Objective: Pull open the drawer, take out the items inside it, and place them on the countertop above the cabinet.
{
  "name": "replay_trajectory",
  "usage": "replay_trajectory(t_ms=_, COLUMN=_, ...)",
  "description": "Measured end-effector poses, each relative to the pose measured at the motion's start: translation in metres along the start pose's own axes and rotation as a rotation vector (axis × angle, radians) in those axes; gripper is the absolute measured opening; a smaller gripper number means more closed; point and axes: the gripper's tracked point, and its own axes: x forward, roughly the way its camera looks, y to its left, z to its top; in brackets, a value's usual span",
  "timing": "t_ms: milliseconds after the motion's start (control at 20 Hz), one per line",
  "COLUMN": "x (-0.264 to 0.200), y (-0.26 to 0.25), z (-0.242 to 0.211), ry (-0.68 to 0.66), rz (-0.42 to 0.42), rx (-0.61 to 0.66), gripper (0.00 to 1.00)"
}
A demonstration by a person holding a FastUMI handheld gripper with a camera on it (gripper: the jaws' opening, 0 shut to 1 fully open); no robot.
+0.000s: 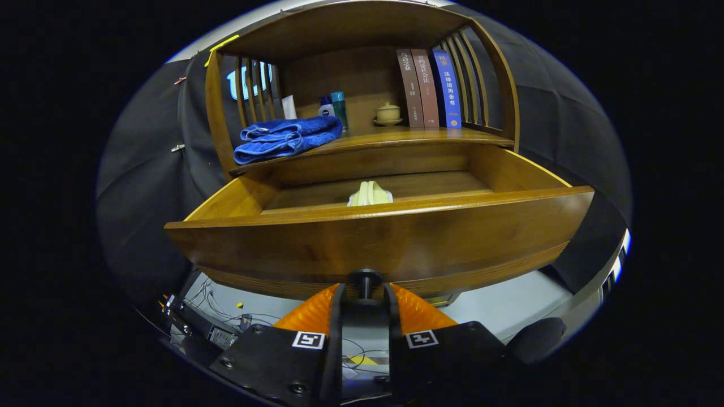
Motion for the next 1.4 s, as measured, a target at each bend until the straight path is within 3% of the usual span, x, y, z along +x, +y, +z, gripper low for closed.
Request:
replay_trajectory(t_ms=350, x=0.002, y=-0.002, z=-0.01, ry=-0.001, rz=-0.002, rx=-0.016, gripper=0.38)
replay_trajectory(t_ms=550, x=-0.001, y=0.0, z=-0.009, ry=-0.001, rz=0.012, rx=-0.012, gripper=0.49)
replay_trajectory(t_ms=600, x=-0.006, y=0.003, z=-0.005, ry=-0.01, rz=0.025, rx=-0.012, gripper=0.54)
replay_trajectory(t_ms=800, x=-0.024, y=0.005, z=0.023, ry=-0.055, rz=0.03, rx=-0.032, gripper=1.0)
replay_trajectory(t_ms=1100, x=-0.029, y=0.009, z=0.093, ry=-0.114, rz=0.013, rx=-0.034, gripper=0.99)
replay_trajectory(t_ms=1400, x=-0.004, y=0.011, z=0.155, ry=-0.117, rz=-0.007, rx=-0.034, gripper=0.99)
